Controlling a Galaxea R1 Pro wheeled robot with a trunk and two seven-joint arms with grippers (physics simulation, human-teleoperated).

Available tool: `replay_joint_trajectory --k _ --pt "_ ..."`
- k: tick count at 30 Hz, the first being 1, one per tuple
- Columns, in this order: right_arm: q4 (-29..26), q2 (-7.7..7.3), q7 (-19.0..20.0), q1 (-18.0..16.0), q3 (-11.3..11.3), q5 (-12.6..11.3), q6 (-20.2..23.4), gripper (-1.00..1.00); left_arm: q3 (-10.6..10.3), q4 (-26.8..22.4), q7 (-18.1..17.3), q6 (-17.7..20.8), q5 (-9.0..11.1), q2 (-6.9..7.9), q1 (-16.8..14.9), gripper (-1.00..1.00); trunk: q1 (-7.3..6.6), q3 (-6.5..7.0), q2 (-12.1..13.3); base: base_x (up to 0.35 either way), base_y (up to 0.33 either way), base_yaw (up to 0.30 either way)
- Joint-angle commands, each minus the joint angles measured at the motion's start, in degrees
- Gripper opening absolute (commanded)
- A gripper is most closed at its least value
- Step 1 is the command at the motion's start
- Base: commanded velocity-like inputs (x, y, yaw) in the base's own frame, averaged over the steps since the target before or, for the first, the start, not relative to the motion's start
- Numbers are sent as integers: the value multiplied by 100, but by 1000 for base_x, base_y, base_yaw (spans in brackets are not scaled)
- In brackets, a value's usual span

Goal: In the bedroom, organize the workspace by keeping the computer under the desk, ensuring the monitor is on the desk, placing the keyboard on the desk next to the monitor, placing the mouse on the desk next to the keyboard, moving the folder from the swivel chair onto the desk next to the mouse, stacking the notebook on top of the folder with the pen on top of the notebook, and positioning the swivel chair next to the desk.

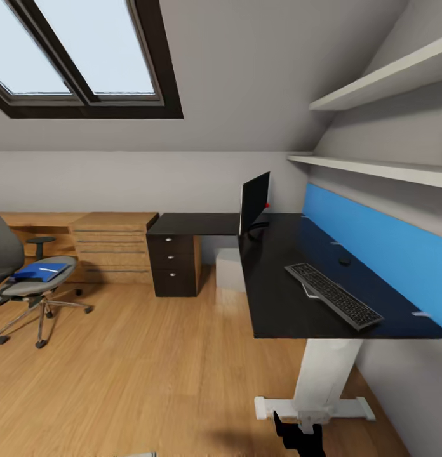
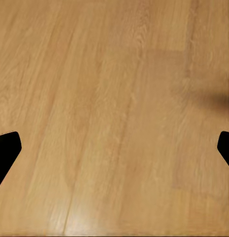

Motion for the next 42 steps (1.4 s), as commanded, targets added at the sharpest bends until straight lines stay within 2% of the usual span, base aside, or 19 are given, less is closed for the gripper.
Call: replay_joint_trajectory --k 1,15,29,42 --pt "13 1 41 -5 26 -63 -21 100 -48 4 42 -31 60 8 -4 100 -2 -14 -4 -211 -274 -216" --pt "6 1 -36 -8 30 -63 -21 100 -42 95 42 -37 66 8 -4 100 -2 -119 -4 -111 -291 -193" --pt "-1 -5 -44 -7 34 -56 -18 100 -48 101 42 -39 56 8 -4 100 -2 -233 -4 -4 -38 -157" --pt "-6 -30 -62 -8 56 -34 -36 100 -47 82 80 -69 52 0 -6 100 -288 -111 517 0 0 -18"
